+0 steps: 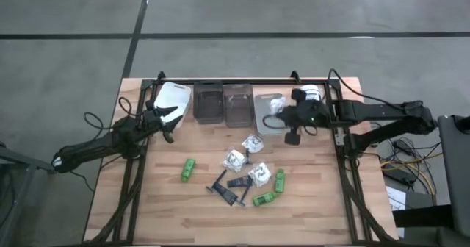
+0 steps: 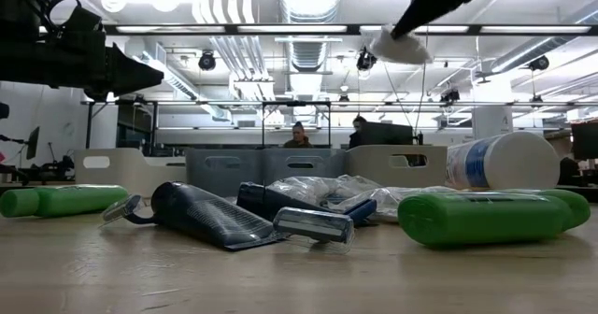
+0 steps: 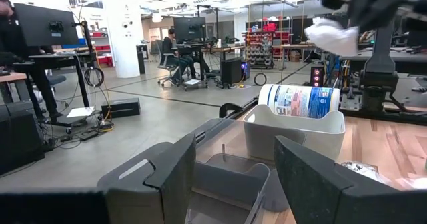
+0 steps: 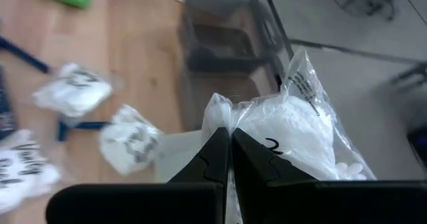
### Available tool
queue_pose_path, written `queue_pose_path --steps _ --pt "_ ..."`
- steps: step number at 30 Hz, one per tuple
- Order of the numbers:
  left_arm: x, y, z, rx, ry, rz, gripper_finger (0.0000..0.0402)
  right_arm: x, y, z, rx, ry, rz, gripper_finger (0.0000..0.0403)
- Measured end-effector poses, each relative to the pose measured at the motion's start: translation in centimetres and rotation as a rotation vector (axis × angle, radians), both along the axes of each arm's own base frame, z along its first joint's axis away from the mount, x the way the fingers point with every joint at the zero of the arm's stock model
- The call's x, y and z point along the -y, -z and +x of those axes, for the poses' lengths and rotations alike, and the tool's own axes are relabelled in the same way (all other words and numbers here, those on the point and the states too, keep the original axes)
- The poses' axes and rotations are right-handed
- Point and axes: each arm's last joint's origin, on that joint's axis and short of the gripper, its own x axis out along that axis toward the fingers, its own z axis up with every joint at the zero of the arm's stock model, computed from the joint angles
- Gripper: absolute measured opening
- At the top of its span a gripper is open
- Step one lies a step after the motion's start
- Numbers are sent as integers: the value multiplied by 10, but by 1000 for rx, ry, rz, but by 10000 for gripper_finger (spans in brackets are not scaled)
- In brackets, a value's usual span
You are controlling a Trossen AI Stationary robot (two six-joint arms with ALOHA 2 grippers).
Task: Pick & Place Travel size toiletries
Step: Put the cotton pack into the grey bin
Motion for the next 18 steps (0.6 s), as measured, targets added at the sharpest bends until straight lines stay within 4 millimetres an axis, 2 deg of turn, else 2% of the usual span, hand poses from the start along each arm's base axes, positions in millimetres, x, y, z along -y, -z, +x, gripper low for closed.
queue_pose_path --steps 11,18 --pt "0 0 0 0 0 0 207 55 18 0 20 102 -23 8" --pt "0 0 0 0 0 0 207 74 35 10 -53 141 -27 8"
